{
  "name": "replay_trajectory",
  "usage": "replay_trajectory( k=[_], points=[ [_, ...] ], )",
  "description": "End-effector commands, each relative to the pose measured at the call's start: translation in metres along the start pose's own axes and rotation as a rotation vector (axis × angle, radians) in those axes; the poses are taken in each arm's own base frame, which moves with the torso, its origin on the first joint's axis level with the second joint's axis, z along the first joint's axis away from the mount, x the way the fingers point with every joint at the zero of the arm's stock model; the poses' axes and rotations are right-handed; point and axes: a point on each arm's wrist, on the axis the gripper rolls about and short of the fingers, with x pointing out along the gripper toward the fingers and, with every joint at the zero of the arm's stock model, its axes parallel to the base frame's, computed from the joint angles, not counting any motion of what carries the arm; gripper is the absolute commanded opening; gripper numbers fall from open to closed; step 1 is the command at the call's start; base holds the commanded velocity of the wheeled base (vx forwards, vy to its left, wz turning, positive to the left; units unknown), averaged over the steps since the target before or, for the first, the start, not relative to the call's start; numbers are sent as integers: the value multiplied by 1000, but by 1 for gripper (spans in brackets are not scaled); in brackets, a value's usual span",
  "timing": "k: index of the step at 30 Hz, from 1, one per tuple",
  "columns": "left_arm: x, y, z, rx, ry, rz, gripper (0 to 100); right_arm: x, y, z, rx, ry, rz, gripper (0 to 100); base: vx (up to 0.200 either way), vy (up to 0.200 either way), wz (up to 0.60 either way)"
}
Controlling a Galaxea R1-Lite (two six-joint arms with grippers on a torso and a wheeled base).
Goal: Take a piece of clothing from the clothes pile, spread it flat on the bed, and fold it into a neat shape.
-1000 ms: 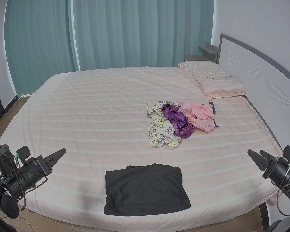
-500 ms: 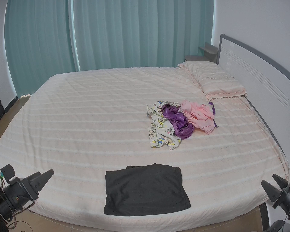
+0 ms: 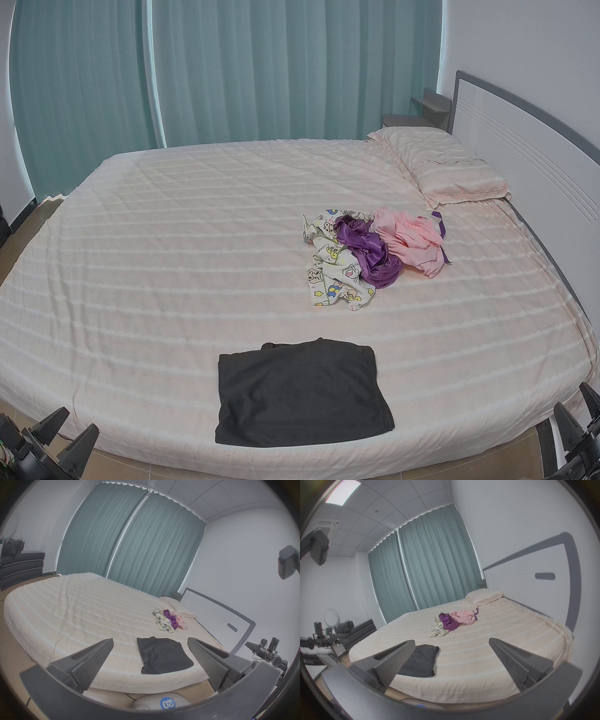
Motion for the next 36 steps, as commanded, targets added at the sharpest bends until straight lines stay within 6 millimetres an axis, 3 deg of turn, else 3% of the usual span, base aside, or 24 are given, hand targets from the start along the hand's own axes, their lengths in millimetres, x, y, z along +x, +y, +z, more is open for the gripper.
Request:
replay_trajectory(
  k=[1,9,12,18,26,32,36],
  points=[
    [-16,-1,-14,46,-107,-31,100,-11,0,-11,-120,-117,-24,100,0,0,0],
    [-16,2,-14,87,-138,65,100,-11,-1,-11,-168,-117,-86,100,0,0,0],
    [-16,5,-14,120,-180,179,100,-11,-3,-11,-272,-111,-170,100,0,0,0],
    [-15,9,-14,258,-233,351,100,-11,-3,-12,-281,-110,-161,100,0,0,0],
    [-15,10,-14,299,-228,385,100,-11,-3,-12,-267,-108,-164,100,0,0,0],
    [-15,11,-14,491,-196,460,100,-11,-3,-13,-229,-97,-175,100,0,0,0],
    [-15,11,-14,497,-195,462,100,-11,-3,-14,-232,-94,-174,100,0,0,0]
  ],
)
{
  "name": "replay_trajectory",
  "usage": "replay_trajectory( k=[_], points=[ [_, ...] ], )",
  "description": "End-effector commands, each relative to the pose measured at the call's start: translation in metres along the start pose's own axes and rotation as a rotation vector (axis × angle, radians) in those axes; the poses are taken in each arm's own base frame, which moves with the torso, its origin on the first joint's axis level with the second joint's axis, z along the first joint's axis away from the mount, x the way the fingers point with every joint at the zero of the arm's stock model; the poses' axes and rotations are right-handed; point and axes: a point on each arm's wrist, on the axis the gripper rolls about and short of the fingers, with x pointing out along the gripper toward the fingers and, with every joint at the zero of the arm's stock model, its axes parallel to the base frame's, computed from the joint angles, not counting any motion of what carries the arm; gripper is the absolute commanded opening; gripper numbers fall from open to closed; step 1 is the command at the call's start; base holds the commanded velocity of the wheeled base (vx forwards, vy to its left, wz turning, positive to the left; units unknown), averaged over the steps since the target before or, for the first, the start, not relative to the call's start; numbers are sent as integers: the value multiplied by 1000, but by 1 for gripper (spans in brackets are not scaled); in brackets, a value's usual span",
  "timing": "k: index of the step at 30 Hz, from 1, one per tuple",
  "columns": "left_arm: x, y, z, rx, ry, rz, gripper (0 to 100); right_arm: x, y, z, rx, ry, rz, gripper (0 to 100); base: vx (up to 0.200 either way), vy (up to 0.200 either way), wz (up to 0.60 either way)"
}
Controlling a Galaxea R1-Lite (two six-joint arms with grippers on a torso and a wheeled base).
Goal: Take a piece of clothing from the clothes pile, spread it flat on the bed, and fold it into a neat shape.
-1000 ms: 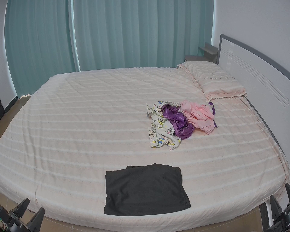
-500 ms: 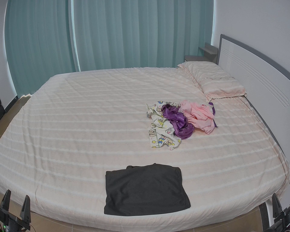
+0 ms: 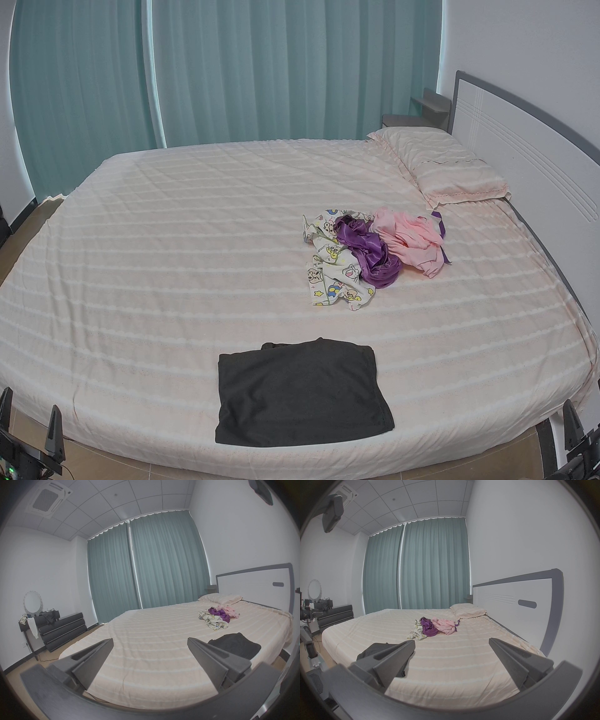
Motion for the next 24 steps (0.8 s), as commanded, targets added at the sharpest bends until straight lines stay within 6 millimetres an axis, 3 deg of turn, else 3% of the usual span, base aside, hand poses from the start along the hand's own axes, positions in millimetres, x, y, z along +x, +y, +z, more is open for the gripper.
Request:
replay_trajectory(
  k=[1,24],
  points=[
    [2,-1,-5,1,27,10,100,0,0,-6,-6,15,4,100,0,0,0],
    [1,-4,-11,-160,91,-126,100,0,1,-8,-23,30,35,100,0,0,0]
  ],
)
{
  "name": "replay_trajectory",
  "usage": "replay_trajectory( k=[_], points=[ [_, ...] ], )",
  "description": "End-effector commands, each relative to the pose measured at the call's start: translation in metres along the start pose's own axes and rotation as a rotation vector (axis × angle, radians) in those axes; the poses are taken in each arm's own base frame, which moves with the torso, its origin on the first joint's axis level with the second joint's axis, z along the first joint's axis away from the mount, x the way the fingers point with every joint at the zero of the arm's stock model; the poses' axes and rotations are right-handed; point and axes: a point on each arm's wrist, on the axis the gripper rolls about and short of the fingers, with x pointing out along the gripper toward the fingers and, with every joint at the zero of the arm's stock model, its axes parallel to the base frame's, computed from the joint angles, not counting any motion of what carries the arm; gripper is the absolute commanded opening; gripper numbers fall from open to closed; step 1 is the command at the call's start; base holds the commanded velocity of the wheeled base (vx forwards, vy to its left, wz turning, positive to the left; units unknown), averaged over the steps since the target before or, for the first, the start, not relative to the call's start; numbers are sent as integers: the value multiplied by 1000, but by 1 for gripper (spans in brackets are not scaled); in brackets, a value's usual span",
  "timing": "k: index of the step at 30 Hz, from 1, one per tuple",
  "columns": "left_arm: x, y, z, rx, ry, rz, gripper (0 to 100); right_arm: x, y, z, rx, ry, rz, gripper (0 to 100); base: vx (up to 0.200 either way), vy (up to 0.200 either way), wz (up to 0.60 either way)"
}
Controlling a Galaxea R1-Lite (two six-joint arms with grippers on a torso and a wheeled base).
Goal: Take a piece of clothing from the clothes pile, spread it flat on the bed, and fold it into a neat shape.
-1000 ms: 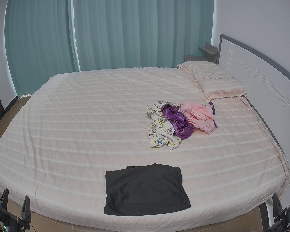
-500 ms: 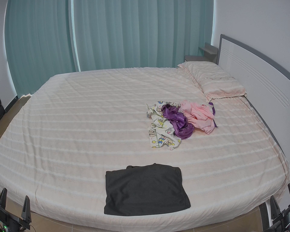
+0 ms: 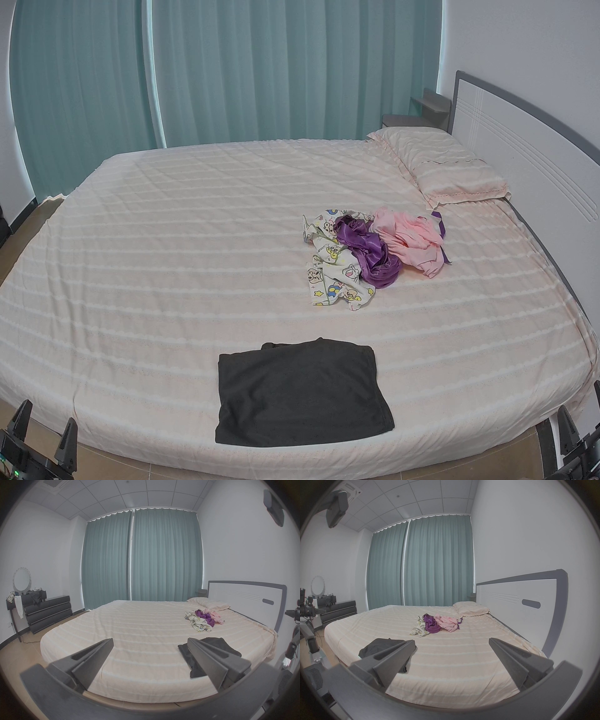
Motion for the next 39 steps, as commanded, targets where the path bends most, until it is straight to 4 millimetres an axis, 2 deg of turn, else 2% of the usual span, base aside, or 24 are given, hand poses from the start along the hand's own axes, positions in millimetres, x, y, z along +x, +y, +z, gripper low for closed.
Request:
replay_trajectory(
  k=[1,39],
  points=[
    [2,0,-4,-3,21,4,100,0,0,-5,4,4,-1,100,0,0,0],
    [2,1,-4,11,16,21,100,0,0,-5,9,4,13,100,0,0,0]
  ],
)
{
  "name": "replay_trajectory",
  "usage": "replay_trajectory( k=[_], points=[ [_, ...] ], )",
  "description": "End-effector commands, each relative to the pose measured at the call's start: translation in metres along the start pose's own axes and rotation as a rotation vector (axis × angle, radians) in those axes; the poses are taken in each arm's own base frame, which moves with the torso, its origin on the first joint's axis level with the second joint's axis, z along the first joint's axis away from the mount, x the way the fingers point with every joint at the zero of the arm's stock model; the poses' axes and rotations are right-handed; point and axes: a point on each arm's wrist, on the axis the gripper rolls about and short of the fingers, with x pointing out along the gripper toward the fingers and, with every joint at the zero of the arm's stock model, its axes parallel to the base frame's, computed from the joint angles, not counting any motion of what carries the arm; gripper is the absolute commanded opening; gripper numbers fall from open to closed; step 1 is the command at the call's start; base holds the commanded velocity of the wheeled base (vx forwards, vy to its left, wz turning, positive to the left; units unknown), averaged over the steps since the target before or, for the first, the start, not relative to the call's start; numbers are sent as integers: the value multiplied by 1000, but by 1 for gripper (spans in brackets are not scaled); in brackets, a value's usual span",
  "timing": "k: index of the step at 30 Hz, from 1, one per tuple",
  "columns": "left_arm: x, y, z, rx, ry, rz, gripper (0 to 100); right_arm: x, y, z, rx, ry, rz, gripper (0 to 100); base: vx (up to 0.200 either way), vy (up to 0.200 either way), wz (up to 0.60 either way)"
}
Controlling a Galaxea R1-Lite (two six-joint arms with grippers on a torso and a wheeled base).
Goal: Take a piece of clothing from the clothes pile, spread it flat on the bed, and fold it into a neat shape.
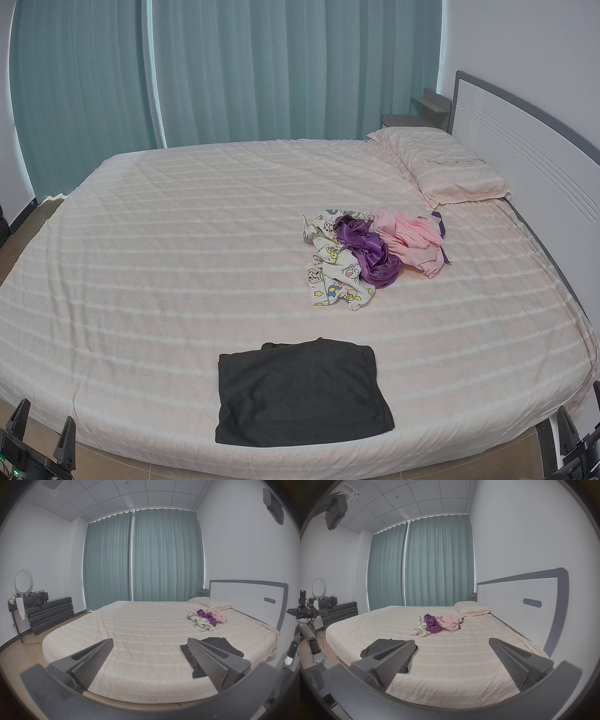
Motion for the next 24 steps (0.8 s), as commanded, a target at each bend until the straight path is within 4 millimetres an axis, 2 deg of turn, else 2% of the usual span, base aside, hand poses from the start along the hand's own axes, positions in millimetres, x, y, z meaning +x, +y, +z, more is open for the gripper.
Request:
replay_trajectory(
  k=[1,24],
  points=[
    [2,0,-4,0,22,2,100,0,0,-5,0,3,1,100,0,0,0],
    [2,0,-4,0,20,2,100,0,0,-5,8,3,1,100,0,0,0]
  ],
)
